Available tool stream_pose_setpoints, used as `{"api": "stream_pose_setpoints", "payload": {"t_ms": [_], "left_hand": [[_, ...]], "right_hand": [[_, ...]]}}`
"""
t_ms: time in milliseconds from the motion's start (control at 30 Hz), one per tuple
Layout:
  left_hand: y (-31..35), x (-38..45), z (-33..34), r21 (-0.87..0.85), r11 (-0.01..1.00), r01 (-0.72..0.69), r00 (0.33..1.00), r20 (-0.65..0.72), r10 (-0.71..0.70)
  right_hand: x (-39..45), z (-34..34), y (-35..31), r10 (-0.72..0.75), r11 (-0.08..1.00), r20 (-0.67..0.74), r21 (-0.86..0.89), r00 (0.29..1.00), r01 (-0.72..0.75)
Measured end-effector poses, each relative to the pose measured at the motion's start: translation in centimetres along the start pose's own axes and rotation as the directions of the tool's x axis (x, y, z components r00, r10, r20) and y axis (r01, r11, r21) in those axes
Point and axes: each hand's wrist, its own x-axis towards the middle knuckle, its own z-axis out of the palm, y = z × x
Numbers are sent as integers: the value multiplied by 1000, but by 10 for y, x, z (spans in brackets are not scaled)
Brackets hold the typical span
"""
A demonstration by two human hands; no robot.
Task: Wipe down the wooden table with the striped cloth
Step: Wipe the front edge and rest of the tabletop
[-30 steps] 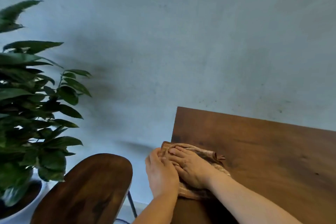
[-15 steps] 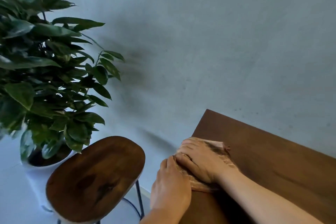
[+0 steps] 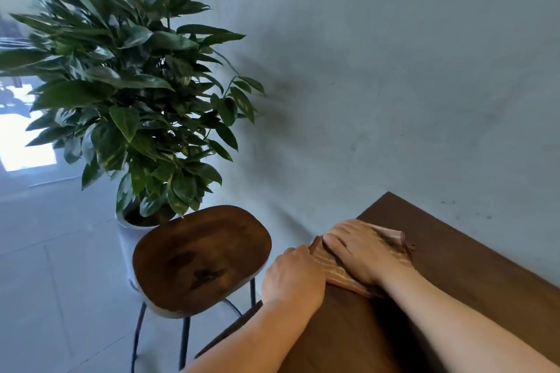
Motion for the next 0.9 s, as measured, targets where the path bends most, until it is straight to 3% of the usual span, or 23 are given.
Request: {"api": "stream_pose_setpoints", "payload": {"t_ms": [167, 333, 400, 500, 600, 667, 767, 900], "left_hand": [[5, 1, 5, 142, 990, 10, 999, -37, -5], [8, -1, 6, 173, 984, 42, 999, -39, -36], [9, -1, 5, 151, 987, 62, 997, -45, -56], [10, -2, 6, 126, 988, 88, 995, -54, -82], [10, -2, 10, 175, 981, 80, 996, -52, -72], [11, 0, 11, 249, 968, 37, 999, -48, -26], [12, 1, 11, 353, 933, -70, 997, 3, 74], [12, 15, 21, 408, 903, -135, 990, 20, 139]], "right_hand": [[19, 0, 33, 154, 988, 59, -37, 986, -153], [22, 0, 32, 131, 986, 63, -112, 989, -124], [17, 2, 19, 88, 994, 48, -71, 995, -84], [2, 10, -7, -87, 995, -13, 43, 996, 88], [-7, 13, -8, -187, 974, -3, 131, 982, 185], [-2, 12, 2, -201, 975, 27, 102, 979, 197], [14, 3, 30, -60, 998, 106, 35, 993, 57], [37, -2, 77, 212, 977, 96, 18, 973, -214]]}}
